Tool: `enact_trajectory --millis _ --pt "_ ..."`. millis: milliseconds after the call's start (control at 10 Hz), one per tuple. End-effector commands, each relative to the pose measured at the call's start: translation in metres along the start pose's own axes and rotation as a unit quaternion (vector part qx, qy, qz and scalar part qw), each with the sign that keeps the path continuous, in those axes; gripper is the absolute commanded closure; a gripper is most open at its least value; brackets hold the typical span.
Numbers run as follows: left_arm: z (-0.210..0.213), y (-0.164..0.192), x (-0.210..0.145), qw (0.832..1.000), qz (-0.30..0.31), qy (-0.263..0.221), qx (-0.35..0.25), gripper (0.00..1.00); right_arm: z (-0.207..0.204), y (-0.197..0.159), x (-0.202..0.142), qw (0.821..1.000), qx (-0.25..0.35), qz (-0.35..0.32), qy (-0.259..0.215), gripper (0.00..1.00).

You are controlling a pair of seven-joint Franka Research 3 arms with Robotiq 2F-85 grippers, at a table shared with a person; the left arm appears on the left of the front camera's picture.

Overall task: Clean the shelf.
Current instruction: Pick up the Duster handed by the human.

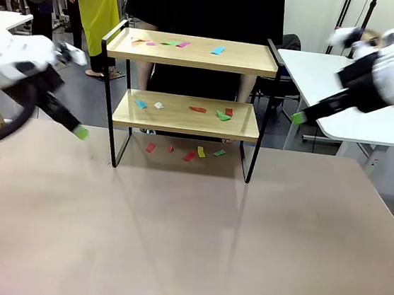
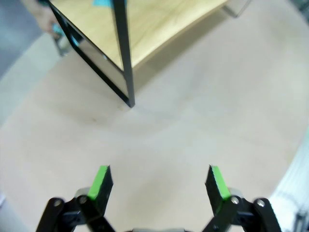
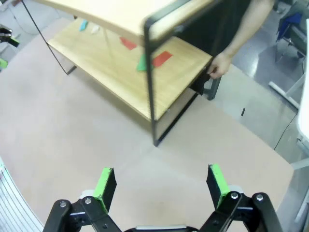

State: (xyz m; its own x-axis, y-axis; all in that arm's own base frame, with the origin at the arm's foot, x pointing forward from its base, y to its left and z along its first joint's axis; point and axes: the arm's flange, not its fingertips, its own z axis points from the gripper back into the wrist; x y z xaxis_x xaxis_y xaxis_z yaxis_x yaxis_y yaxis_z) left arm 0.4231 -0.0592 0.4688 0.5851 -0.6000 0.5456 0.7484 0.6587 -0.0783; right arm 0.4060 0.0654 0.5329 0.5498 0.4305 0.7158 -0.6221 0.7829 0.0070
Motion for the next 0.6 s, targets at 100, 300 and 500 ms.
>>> enact_trajectory --millis 100,300,500 --pt "0.037 0.081 -0.025 0.991 -0.083 -0.019 -0.099 0.00 0.020 -0.093 -0.026 0.997 0.064 0.043 -0.029 0.00" --pt "0.049 0.117 -0.047 0.975 -0.135 -0.083 -0.155 0.00 0.023 -0.141 -0.051 0.984 0.124 0.125 -0.035 0.00" --pt "0.038 0.115 -0.051 0.967 -0.179 -0.121 -0.133 0.00 0.014 -0.156 -0.067 0.971 0.165 0.143 -0.100 0.00"
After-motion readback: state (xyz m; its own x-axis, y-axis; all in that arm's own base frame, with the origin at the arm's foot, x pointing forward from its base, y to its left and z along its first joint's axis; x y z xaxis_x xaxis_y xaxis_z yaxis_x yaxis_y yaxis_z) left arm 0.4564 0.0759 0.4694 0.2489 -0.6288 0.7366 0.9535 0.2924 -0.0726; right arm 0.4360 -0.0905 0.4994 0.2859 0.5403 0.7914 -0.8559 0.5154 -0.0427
